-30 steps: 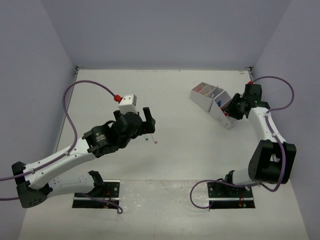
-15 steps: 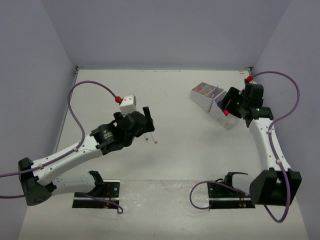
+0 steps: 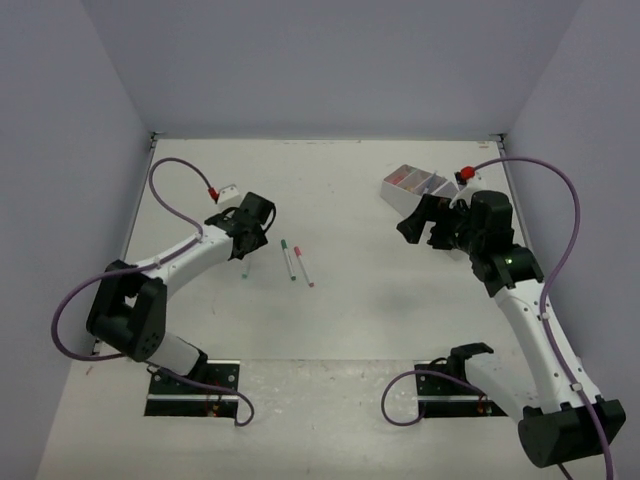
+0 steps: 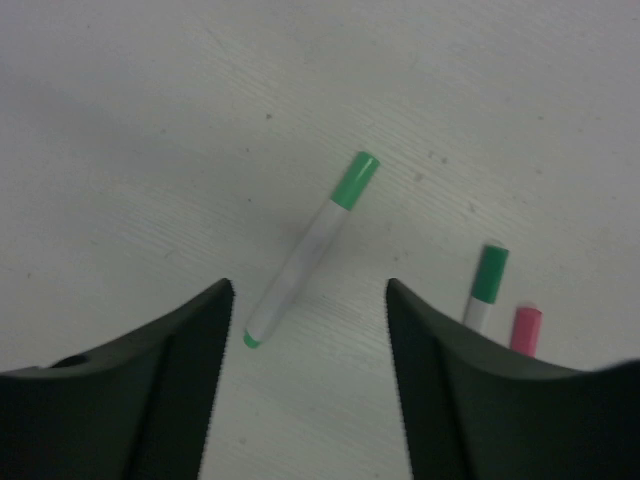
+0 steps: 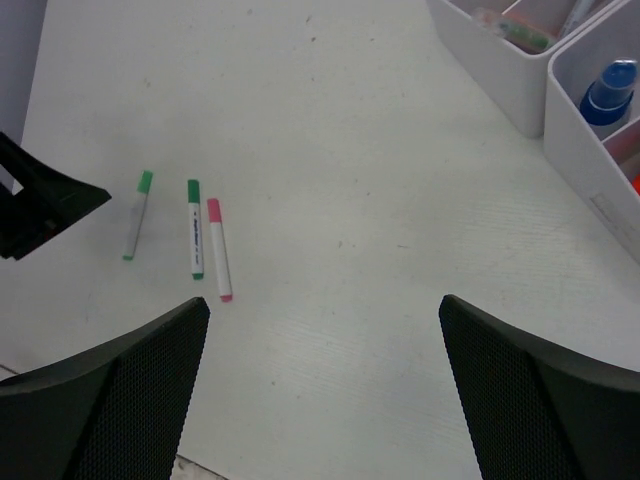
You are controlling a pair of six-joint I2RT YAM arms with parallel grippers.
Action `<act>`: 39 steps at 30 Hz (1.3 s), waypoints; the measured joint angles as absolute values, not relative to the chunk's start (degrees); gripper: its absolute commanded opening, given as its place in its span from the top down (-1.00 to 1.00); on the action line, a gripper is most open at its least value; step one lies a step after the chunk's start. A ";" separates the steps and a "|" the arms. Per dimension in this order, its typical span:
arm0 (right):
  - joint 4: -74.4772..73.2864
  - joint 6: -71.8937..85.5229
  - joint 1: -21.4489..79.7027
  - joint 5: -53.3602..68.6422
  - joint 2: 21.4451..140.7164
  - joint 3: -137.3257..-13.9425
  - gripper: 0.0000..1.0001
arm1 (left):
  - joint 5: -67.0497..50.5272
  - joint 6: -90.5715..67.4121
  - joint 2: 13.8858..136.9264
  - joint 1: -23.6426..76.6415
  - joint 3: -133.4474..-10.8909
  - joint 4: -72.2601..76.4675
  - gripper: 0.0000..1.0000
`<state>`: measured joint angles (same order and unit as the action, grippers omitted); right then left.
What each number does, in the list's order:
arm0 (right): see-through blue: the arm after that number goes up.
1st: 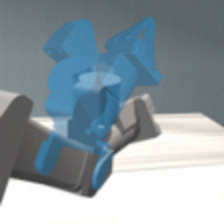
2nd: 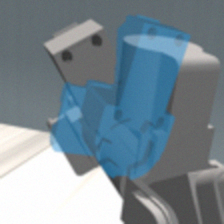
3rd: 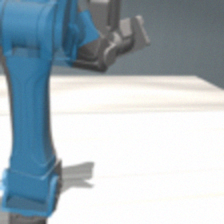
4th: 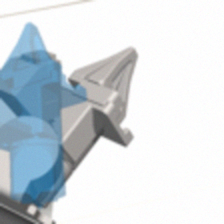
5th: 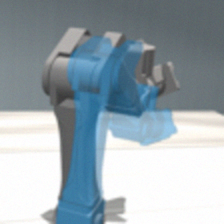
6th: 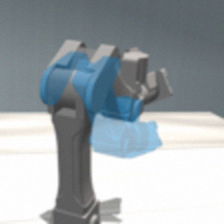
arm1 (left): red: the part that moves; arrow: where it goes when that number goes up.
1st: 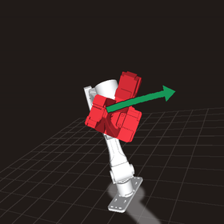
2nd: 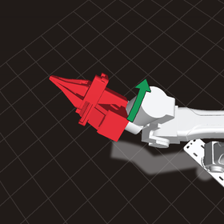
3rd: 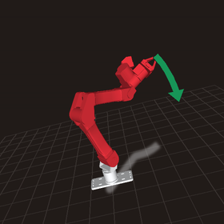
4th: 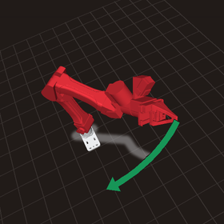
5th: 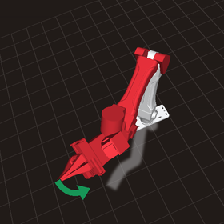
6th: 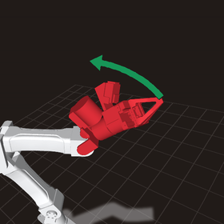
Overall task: Sort the stationery into containers
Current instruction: Pick up the pen from the center of the board.
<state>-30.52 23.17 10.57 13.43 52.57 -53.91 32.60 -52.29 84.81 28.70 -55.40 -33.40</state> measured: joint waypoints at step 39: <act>-10.57 34.12 19.65 39.00 47.83 -45.34 -0.79 | 4.28 -39.43 55.85 40.08 -27.77 6.80 1.00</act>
